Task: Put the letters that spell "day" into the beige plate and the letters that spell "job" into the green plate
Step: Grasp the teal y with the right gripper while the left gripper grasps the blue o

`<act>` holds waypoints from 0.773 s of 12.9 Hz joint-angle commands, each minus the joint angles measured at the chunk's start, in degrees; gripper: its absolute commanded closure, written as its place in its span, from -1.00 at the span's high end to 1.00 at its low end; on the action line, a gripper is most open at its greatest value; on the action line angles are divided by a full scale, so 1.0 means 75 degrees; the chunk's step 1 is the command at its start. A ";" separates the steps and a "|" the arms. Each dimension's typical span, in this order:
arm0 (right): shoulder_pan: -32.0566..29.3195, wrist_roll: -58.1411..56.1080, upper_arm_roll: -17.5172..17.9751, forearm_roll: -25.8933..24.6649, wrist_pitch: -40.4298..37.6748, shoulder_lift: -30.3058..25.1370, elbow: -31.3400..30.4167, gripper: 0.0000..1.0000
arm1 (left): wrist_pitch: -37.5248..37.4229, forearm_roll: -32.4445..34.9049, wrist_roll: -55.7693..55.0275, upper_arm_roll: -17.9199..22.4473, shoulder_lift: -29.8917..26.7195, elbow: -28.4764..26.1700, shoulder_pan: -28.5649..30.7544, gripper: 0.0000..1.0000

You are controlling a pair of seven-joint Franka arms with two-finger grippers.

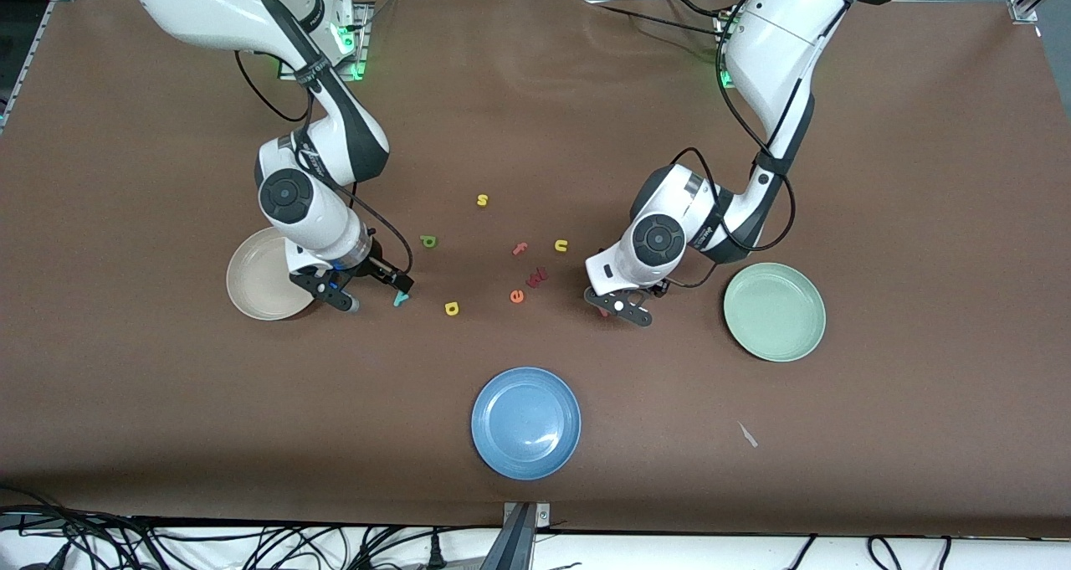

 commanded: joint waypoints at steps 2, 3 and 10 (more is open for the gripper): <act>0.0068 0.0268 -0.0079 -0.0388 0.0446 0.0528 0.0179 1.00 | 0.0101 0.0256 -0.0371 0.0095 -0.0094 -0.0191 -0.0132 0.56; 0.0068 0.0268 -0.0079 -0.0388 0.0481 0.0633 0.0272 1.00 | 0.0101 0.0256 -0.0371 0.0095 -0.0094 -0.0237 -0.0132 0.47; 0.0173 0.0478 -0.0079 -0.0435 0.0423 0.1383 0.1104 0.90 | 0.0253 0.0256 -0.0628 0.0107 0.0011 -0.0191 -0.0132 -0.58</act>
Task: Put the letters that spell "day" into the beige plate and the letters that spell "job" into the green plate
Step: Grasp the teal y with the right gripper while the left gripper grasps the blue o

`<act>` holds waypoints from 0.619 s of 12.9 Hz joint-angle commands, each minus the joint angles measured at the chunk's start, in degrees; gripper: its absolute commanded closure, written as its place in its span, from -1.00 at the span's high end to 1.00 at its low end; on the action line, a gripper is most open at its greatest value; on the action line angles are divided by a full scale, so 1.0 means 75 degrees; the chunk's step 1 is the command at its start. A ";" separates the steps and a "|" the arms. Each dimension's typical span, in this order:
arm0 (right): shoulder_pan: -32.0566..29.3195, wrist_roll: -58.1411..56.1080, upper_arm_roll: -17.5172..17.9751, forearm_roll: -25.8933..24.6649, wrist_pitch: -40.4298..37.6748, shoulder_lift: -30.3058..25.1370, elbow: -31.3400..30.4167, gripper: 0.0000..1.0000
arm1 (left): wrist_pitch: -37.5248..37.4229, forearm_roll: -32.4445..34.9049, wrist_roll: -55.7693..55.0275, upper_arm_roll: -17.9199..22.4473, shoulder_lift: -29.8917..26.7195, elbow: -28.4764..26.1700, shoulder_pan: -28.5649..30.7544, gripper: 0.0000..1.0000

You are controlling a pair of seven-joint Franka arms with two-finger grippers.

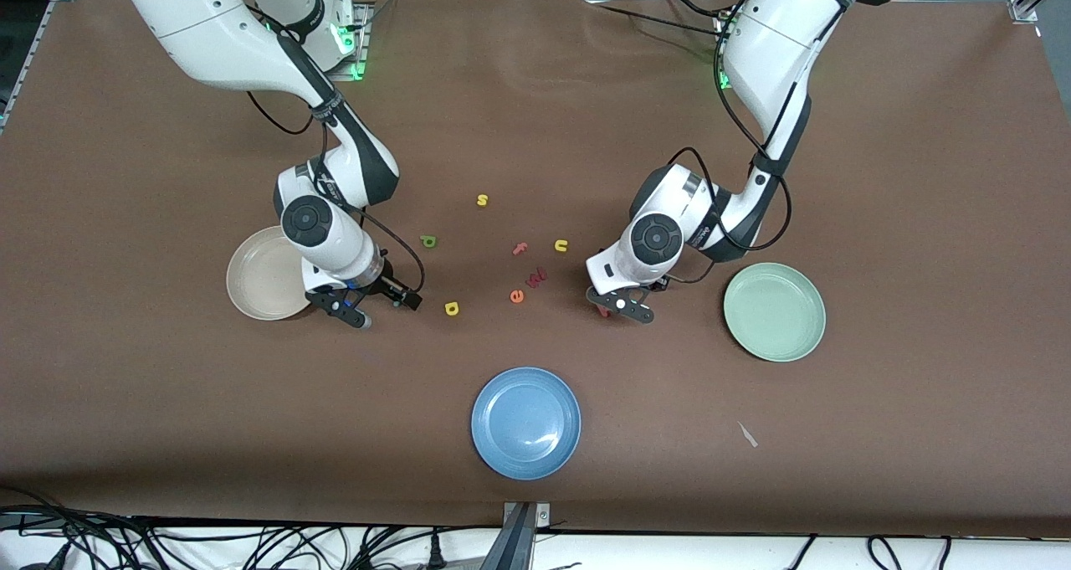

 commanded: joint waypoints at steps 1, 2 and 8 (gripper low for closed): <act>0.0118 0.0313 -0.0053 -0.0181 -0.0035 0.0362 0.0451 0.83 | 0.0113 0.0240 -0.0315 0.0080 -0.0023 0.0022 -0.0100 -0.79; 0.0118 0.0301 -0.0053 -0.0181 -0.0047 0.0374 0.0463 0.73 | 0.0078 0.0240 -0.0316 0.0080 -0.0047 0.0023 -0.0076 -0.97; 0.0130 0.0313 -0.0053 -0.0193 -0.0527 0.0397 0.0568 0.06 | -0.0622 0.0240 -0.0234 0.0126 -0.0725 0.0081 0.0240 -1.00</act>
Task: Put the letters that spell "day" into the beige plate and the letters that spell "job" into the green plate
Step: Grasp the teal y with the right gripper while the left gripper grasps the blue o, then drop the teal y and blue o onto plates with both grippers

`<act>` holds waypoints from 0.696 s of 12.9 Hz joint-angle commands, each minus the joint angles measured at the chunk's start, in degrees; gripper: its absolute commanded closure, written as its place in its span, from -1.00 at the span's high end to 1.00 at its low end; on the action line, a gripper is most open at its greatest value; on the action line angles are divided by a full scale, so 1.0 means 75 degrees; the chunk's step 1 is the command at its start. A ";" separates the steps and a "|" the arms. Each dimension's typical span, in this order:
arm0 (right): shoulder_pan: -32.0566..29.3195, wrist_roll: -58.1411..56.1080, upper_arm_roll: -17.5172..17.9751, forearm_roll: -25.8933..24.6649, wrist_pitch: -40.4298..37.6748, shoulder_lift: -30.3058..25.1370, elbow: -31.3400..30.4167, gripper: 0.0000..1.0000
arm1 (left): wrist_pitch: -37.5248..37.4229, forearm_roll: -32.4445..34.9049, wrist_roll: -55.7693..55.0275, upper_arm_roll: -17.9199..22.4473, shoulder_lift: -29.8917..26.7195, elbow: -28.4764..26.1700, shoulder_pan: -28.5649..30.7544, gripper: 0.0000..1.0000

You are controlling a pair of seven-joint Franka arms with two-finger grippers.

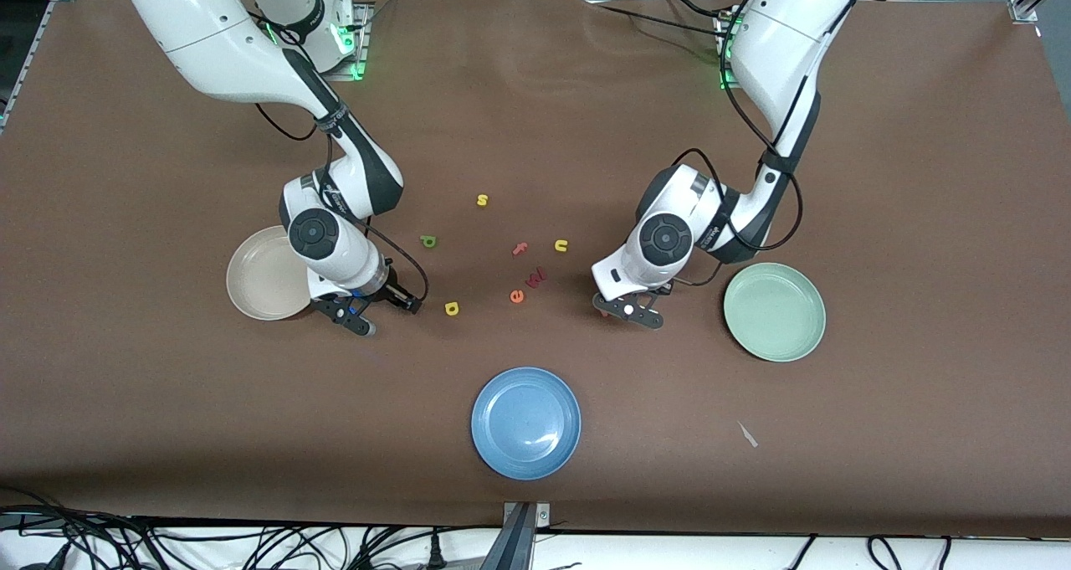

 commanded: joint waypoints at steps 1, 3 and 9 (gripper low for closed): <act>0.0078 0.0189 -0.0047 -0.0159 -0.0188 0.0106 0.0208 0.00 | -0.0720 0.0237 -0.0092 0.0059 -0.0659 -0.0069 0.0256 -1.00; 0.0078 0.0189 -0.0047 -0.0159 -0.0188 0.0130 0.0243 -0.18 | -0.1189 0.0621 0.0223 0.0059 -0.0941 -0.0069 0.0630 -0.98; 0.0125 0.0166 -0.0035 -0.0135 -0.0188 0.0270 0.0430 -0.96 | -0.1988 0.1432 0.1593 0.0059 -0.1118 -0.0092 0.1966 -0.95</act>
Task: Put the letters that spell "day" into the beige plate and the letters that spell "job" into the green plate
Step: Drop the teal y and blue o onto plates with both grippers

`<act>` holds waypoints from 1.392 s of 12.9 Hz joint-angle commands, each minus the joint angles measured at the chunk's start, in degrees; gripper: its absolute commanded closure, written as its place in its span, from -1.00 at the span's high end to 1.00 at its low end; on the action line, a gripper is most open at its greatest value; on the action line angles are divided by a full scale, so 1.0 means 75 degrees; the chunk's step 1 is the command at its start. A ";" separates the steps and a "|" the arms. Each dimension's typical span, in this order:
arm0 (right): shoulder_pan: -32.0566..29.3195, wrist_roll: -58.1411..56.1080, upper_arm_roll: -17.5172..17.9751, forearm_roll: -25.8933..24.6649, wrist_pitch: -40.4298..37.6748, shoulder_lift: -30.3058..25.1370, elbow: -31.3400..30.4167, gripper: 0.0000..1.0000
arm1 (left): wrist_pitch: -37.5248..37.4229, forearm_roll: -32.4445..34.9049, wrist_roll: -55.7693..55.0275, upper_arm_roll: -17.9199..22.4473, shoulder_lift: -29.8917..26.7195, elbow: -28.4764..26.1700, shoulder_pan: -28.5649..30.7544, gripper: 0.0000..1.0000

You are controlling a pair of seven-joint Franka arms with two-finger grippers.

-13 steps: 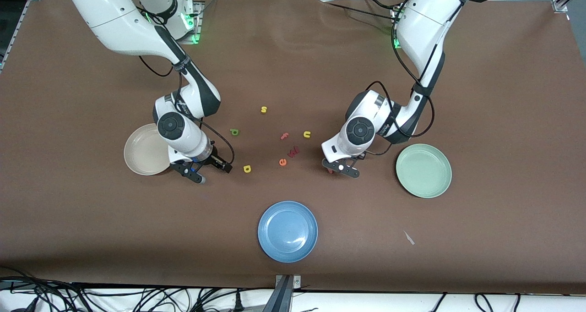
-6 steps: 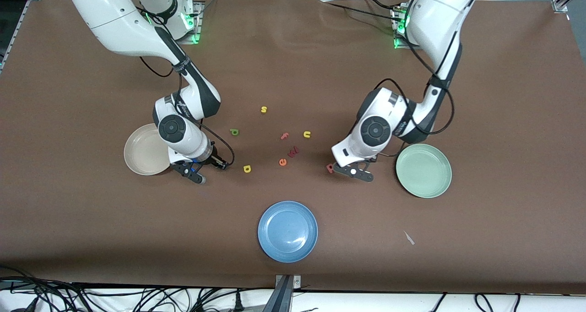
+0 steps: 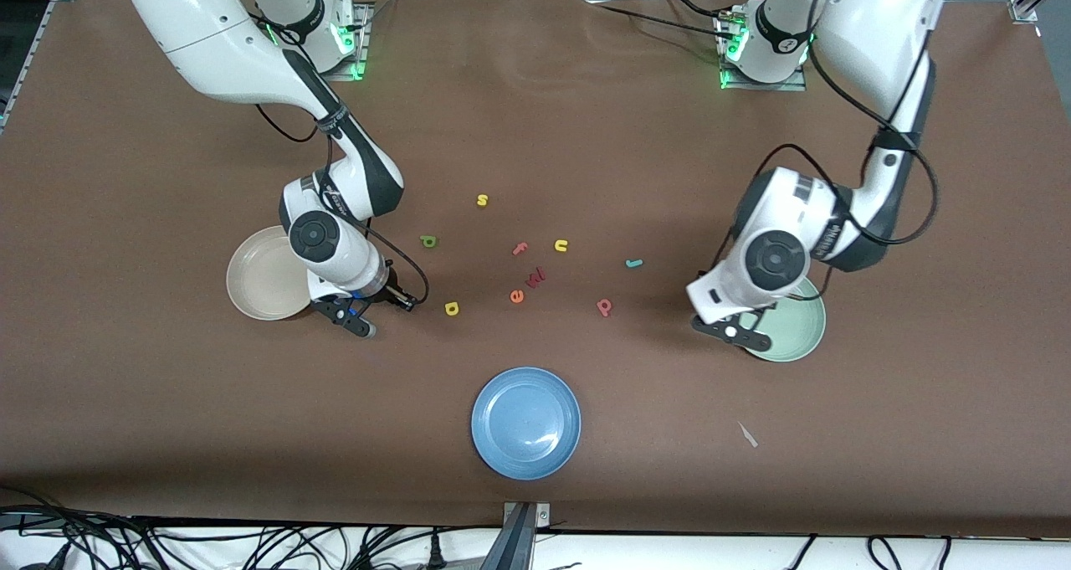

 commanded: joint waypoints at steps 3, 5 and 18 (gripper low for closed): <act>0.0069 0.0049 -0.0043 -0.0151 -0.1123 0.0210 0.0945 -1.00 | -0.0045 0.0193 0.1410 -0.0072 0.0110 -0.0144 0.1099 -0.95; 0.0011 -0.0138 -0.0043 -0.0302 -0.1701 0.0175 0.1253 -1.00 | 0.0188 0.0193 0.1412 -0.0072 0.0438 -0.0155 0.1159 -0.94; -0.0177 -0.4706 -0.1729 -0.0386 -0.1123 -0.2085 -0.1741 -1.00 | -0.0066 0.0053 0.1435 -0.0386 0.0031 -0.0097 0.1194 1.00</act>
